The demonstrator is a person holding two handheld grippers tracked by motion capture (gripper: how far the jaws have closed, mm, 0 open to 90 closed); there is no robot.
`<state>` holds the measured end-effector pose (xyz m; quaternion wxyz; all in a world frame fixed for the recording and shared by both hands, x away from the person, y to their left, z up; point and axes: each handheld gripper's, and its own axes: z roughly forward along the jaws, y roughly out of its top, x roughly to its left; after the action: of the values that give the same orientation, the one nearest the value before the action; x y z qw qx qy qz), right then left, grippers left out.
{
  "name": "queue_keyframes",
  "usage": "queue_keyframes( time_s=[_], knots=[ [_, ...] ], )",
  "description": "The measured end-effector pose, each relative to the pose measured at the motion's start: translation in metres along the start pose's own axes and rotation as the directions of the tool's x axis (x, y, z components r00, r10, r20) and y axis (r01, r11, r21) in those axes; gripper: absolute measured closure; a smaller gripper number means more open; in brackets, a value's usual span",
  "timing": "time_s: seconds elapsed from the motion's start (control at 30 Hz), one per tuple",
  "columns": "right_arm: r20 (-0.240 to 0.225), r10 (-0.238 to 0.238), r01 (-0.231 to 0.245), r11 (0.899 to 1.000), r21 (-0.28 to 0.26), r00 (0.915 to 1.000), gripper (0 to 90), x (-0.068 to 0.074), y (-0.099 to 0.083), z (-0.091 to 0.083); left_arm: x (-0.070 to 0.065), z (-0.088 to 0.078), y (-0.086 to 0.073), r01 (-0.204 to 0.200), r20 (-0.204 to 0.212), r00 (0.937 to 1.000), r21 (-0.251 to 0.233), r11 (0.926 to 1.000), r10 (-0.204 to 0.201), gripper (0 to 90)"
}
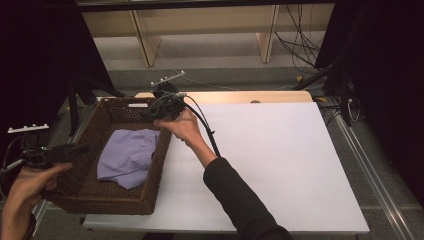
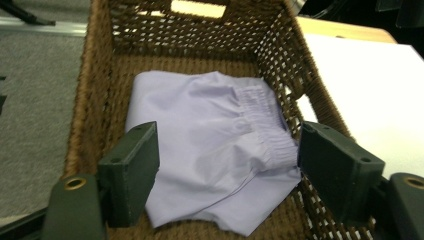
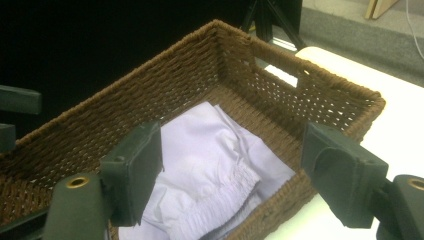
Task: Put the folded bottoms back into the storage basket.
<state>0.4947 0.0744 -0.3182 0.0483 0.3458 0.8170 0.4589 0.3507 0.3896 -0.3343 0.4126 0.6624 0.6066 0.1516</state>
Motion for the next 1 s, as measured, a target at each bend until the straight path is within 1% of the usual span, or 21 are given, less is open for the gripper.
queue_keyframes(
  time_s=[0.07, 0.17, 0.2, 0.23, 0.27, 0.3, 0.37, 0.4, 0.47, 0.63, 0.77, 0.87, 0.93, 1.0],
  knots=[
    [-0.007, -0.006, 0.006, 1.0, -0.019, 1.0, 24.3, -0.001, -0.002, -0.009, -0.004, 0.001, 0.001, -0.001, 0.013, 0.9999, -0.016, 0.9999, 0.001, 22.7],
    [-0.01, -0.008, 0.008, 1.0, -0.023, 0.9999, 23.6, -0.001, -0.004, -0.014, -0.008, 0.003, 0.001, -0.005, 0.024, 0.9997, -0.028, 0.9996, 0.006, 22.1],
    [-0.012, -0.014, 0.014, 0.999, -0.038, 0.9998, 23.2, -0.002, -0.006, -0.02, -0.01, 0.004, 0.002, -0.007, 0.026, 0.9996, -0.032, 0.9995, 0.008, 21.4],
    [-0.012, -0.014, 0.014, 0.999, -0.038, 0.9998, 23.2, -0.002, -0.006, -0.02, -0.011, 0.005, 0.002, -0.008, 0.027, 0.9996, -0.033, 0.9994, 0.009, 21.4],
    [-0.017, -0.018, 0.017, 0.999, -0.046, 0.9997, 22.8, -0.002, -0.008, -0.025, -0.013, 0.006, 0.002, -0.008, 0.03, 0.9995, -0.04, 0.9992, 0.009, 21.1],
    [-0.017, -0.018, 0.017, 0.999, -0.046, 0.9997, 22.8, -0.002, -0.008, -0.025, -0.014, 0.006, 0.002, -0.008, 0.033, 0.9994, -0.044, 0.999, 0.009, 21.1],
    [-0.018, -0.019, 0.018, 0.998, -0.054, 0.9997, 22.6, -0.003, -0.01, -0.03, -0.017, 0.007, 0.002, -0.008, 0.043, 0.999, -0.057, 0.9983, 0.011, 20.6],
    [-0.022, -0.019, 0.018, 0.998, -0.064, 0.9996, 22.3, -0.004, -0.013, -0.036, -0.019, 0.008, 0.003, -0.009, 0.051, 0.9987, -0.065, 0.9979, 0.012, 20.1],
    [-0.021, -0.019, 0.018, 0.997, -0.07, 0.9996, 22.2, -0.005, -0.014, -0.038, -0.024, 0.009, 0.003, -0.01, 0.064, 0.9979, -0.073, 0.9973, 0.015, 19.9],
    [-0.02, -0.017, 0.015, 0.995, -0.096, 0.9997, 22.1, -0.01, -0.022, -0.052, -0.036, 0.015, 0.003, -0.04, 0.087, 0.9951, -0.095, 0.9947, 0.048, 18.4],
    [-0.016, -0.01, 0.008, 0.994, -0.111, 0.9998, 22.1, -0.016, -0.027, -0.061, -0.044, 0.021, 0.001, -0.054, 0.1, 0.9929, -0.096, 0.9939, 0.064, 18.0],
    [-0.01, -0.005, 0.004, 0.992, -0.126, 0.9999, 22.0, -0.021, -0.035, -0.072, -0.051, 0.025, 0.0, -0.063, 0.116, 0.9904, -0.105, 0.9925, 0.075, 17.3],
    [-0.009, -0.005, 0.004, 0.991, -0.134, 0.9999, 22.0, -0.021, -0.036, -0.074, -0.056, 0.028, 0.0, -0.069, 0.12, 0.9894, -0.115, 0.991, 0.083, 17.3],
    [-0.013, -0.005, 0.003, 0.989, -0.15, 0.9999, 21.8, -0.023, -0.041, -0.082, -0.06, 0.031, -0.001, -0.077, 0.124, 0.988, -0.122, 0.9895, 0.092, 17.1]
  ],
)
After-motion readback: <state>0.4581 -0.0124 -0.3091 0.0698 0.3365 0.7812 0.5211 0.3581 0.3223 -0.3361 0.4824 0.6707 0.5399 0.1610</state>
